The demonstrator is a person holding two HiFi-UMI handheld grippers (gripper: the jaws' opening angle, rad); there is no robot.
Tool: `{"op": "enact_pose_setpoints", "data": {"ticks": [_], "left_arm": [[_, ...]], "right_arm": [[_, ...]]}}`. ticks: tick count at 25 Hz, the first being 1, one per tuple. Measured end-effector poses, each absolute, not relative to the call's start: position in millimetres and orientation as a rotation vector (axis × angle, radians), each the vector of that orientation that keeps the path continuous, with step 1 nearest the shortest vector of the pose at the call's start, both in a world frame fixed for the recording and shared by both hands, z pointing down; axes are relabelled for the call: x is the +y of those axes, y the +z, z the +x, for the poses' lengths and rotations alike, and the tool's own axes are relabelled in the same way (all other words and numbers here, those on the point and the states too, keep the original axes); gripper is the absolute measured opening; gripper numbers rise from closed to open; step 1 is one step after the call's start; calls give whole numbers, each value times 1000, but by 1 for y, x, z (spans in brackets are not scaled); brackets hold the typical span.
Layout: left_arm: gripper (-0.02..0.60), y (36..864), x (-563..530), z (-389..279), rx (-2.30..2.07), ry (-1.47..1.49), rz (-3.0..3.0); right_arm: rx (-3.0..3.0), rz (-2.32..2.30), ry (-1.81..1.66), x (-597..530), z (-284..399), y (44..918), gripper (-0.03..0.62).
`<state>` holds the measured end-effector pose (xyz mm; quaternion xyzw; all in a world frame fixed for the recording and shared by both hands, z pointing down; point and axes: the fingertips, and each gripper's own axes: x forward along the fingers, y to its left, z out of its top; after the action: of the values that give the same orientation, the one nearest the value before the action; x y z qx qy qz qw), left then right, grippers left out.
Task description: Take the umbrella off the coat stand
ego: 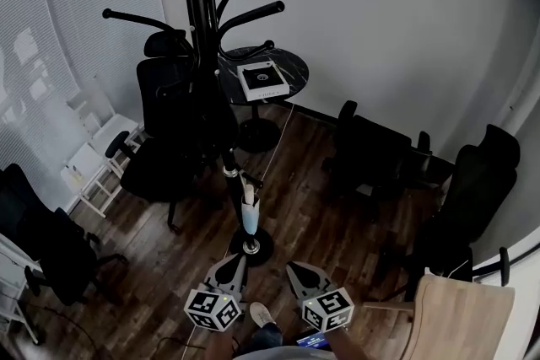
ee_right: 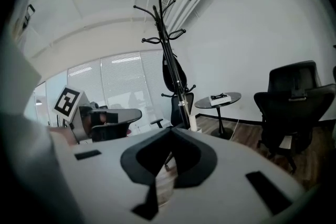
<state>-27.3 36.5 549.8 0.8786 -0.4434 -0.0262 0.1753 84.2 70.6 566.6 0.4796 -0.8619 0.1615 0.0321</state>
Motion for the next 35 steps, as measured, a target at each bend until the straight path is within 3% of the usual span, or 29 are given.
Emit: {"op": "enact_pose_setpoints", "data": {"ticks": [12,35], "left_arm": [[20,563,-80,-54,-1241,-22,2483],[20,560,-131,-53,-1286,-97,2494]], "right_arm": [[-2650,1490,566,-47,57,575,12],[-2660,1449,479,-98,53,570,12]]}}
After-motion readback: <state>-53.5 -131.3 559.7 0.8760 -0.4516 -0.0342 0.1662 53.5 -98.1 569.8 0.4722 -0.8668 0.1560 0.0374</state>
